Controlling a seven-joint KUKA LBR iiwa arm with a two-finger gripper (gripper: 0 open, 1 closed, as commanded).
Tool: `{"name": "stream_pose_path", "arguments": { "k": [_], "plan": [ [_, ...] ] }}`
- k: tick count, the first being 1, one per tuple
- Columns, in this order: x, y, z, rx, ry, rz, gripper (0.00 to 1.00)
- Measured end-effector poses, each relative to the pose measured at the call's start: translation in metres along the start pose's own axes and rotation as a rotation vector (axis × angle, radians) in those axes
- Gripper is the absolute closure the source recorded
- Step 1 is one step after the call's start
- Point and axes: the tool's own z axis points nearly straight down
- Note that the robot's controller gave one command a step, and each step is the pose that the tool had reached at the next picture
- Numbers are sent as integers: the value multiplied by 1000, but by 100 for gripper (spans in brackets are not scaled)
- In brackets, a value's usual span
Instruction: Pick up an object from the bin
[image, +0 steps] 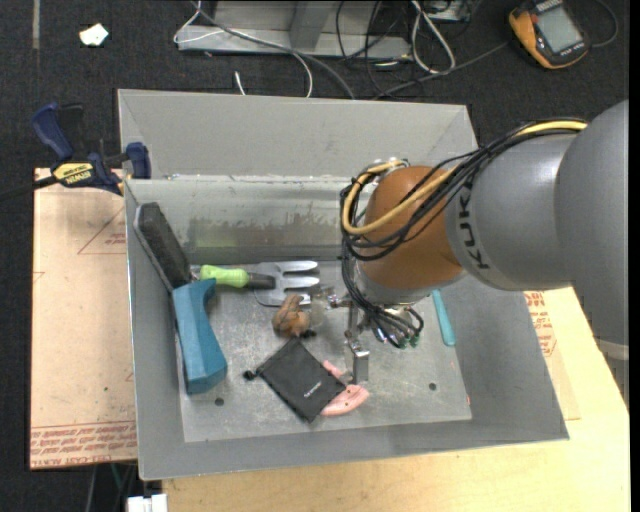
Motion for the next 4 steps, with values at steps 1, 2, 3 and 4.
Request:
{"name": "stream_pose_path", "arguments": {
  "k": [1, 2, 3, 4],
  "plan": [
    [30, 33, -82, -2, -7, 412, 100],
    [30, 33, -82, -2, -6, 412, 0],
    [30, 33, -82, -1, -6, 412, 100],
    [30, 33, -82, -1, -6, 412, 0]
  ]
}}
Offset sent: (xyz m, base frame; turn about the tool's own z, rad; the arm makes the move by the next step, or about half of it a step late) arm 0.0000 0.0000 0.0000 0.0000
